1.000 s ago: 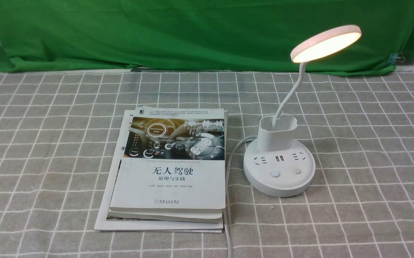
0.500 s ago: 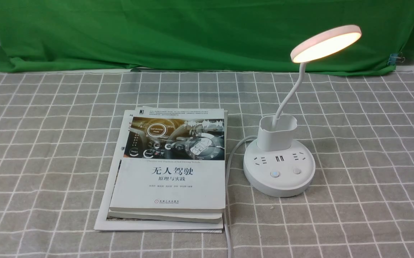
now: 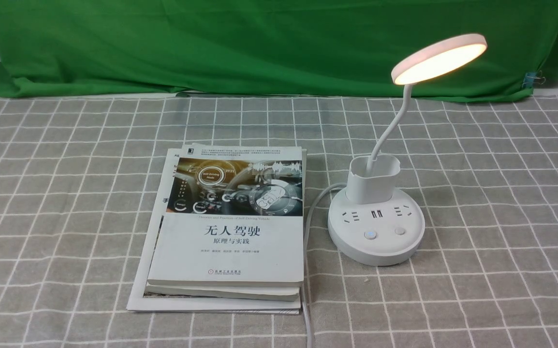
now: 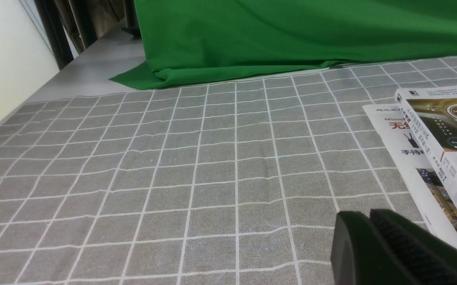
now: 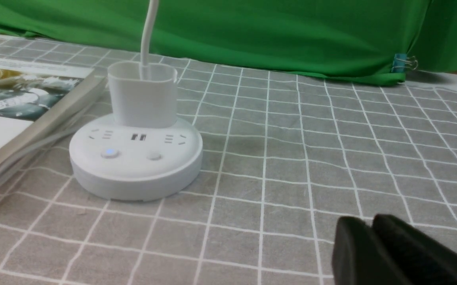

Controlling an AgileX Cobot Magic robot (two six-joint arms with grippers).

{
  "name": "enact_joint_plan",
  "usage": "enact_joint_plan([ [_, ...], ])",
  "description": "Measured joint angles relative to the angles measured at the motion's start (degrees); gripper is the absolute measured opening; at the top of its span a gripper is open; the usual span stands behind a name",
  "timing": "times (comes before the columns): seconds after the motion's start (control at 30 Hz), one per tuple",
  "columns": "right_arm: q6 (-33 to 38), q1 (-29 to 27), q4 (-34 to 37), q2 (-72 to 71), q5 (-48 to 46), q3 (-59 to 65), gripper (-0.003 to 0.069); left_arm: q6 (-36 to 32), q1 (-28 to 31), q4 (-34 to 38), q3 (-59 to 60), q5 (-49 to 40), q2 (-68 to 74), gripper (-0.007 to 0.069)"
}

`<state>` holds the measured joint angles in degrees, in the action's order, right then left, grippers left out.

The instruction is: Turn on the desk lamp on the grey coffee tablecloth with your hand.

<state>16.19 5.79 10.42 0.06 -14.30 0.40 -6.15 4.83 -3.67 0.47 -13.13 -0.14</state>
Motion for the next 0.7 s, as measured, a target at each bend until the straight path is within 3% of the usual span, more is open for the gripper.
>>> enact_joint_plan([
  [0.7, 0.00, 0.00, 0.00, 0.00, -0.10, 0.00, 0.0141, 0.00, 0.00, 0.00, 0.00, 0.00, 0.00, 0.0019],
])
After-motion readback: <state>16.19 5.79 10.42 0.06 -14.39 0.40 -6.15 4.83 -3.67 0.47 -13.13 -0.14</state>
